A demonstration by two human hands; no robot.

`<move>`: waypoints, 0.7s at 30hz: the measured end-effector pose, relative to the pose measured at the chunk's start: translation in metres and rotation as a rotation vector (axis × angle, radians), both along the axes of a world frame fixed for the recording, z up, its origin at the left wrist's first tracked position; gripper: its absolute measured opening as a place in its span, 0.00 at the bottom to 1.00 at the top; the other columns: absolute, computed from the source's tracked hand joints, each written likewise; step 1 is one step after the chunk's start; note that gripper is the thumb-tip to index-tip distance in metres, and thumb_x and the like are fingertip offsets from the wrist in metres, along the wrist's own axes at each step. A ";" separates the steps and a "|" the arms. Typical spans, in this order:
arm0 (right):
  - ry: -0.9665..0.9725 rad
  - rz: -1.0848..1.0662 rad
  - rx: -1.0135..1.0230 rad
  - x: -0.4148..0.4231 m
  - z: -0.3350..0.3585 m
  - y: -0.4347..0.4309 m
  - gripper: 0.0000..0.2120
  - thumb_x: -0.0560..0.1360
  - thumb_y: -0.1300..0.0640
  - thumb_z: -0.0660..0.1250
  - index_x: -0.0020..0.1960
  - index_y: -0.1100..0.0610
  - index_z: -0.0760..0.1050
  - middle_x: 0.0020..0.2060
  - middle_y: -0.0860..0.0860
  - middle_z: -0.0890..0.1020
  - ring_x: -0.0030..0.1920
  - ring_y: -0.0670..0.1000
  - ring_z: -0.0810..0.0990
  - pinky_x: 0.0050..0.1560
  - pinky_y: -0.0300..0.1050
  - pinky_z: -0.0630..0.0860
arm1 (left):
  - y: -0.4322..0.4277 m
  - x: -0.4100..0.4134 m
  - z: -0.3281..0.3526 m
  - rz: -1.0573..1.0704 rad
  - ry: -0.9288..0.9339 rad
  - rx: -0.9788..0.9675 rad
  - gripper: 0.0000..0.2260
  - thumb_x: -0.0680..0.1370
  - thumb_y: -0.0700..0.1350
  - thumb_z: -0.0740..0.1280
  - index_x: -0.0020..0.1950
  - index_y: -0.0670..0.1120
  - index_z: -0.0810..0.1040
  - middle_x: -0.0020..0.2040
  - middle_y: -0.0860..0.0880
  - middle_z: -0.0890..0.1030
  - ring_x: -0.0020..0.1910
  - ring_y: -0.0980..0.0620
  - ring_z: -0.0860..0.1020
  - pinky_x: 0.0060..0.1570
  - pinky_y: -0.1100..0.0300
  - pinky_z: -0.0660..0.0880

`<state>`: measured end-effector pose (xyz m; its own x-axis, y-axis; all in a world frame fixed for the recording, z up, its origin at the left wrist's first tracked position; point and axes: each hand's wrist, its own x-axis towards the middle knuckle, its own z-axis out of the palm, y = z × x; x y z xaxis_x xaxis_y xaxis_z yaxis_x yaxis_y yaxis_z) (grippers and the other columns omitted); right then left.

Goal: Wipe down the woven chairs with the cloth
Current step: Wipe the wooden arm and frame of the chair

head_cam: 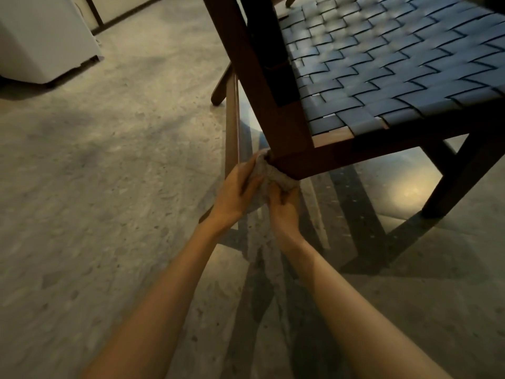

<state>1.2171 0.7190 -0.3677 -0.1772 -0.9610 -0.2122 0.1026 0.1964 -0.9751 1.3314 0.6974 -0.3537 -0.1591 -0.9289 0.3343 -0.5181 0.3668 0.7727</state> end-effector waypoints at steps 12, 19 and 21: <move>0.156 0.426 0.345 0.058 -0.070 -0.012 0.13 0.82 0.56 0.57 0.58 0.64 0.73 0.50 0.59 0.77 0.51 0.56 0.77 0.55 0.51 0.73 | 0.037 0.077 -0.083 0.165 -0.139 0.326 0.22 0.81 0.36 0.58 0.75 0.39 0.58 0.62 0.42 0.67 0.63 0.48 0.68 0.59 0.74 0.61; -0.032 0.355 0.437 0.079 -0.082 -0.010 0.18 0.80 0.62 0.58 0.69 0.63 0.68 0.63 0.60 0.76 0.62 0.59 0.75 0.61 0.52 0.74 | 0.039 0.089 -0.102 0.233 -0.173 0.552 0.22 0.82 0.42 0.57 0.76 0.40 0.58 0.71 0.40 0.63 0.71 0.46 0.61 0.69 0.60 0.58; -0.067 0.223 0.388 0.078 -0.081 -0.006 0.18 0.79 0.66 0.60 0.68 0.62 0.69 0.61 0.60 0.77 0.61 0.59 0.76 0.62 0.53 0.74 | 0.039 0.082 -0.099 0.269 -0.148 0.514 0.21 0.82 0.42 0.57 0.75 0.40 0.59 0.71 0.42 0.63 0.71 0.47 0.62 0.67 0.65 0.58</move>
